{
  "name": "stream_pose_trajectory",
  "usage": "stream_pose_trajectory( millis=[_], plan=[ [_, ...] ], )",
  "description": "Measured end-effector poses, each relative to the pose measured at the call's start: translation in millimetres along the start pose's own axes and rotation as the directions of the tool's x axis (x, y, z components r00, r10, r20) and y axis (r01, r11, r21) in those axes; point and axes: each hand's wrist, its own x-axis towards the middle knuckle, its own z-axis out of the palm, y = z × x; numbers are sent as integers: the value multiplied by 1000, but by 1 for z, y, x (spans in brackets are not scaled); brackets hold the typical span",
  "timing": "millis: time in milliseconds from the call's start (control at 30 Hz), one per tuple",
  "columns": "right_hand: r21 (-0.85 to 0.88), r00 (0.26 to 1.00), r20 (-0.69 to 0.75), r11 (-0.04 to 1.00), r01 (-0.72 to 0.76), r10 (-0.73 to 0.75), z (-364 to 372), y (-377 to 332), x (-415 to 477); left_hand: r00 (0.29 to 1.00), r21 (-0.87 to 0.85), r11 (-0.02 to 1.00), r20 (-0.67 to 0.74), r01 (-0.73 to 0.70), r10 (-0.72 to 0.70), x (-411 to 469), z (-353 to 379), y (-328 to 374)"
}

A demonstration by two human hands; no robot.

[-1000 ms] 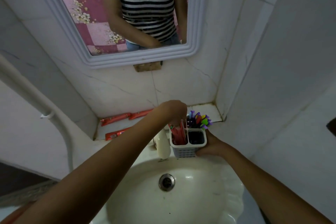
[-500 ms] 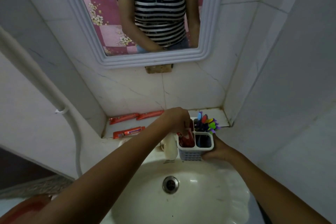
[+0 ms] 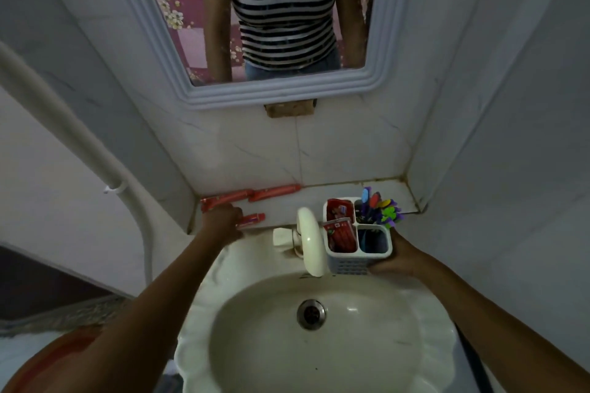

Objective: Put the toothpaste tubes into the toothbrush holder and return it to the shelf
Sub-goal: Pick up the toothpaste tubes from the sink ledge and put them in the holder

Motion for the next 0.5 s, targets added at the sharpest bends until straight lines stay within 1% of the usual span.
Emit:
stream_pose_trajectory(
  millis=[67,133,200,233,300,367,400,433,467,500],
  plan=[
    [-11,1000,8,1000,-11,11,-2,3,2,999,96,995,-38,2,2,5,18,-3],
    [-27,1000,1,999,-24,24,-3,5,2,992,144,989,-125,21,-3,11,27,-3],
    [-25,1000,-3,999,-24,24,-3,3,-1,983,153,988,-184,7,22,17,32,-4],
    [-27,1000,-8,999,-29,29,-3,3,-1,984,132,991,-175,1,23,20,33,-6],
    [-24,999,-11,999,-38,37,-2,1,-2,990,1,1000,-142,-15,15,25,32,-9],
    [-27,999,-5,999,-33,33,-2,0,-3,992,-238,971,-125,-9,-22,23,24,-9],
    [-29,999,-3,999,-33,33,-2,0,-4,990,-385,923,-133,-7,-48,21,16,-7],
    [-26,999,-6,999,-34,34,-2,0,-4,986,-525,851,-153,-21,-70,16,4,-3],
    [-26,999,-8,999,-32,31,-1,0,-4,980,-627,777,-184,-58,-76,11,-11,3],
    [-23,999,-9,999,-32,32,-1,0,-4,970,-690,714,-235,-123,-60,4,-28,9]
  ],
)
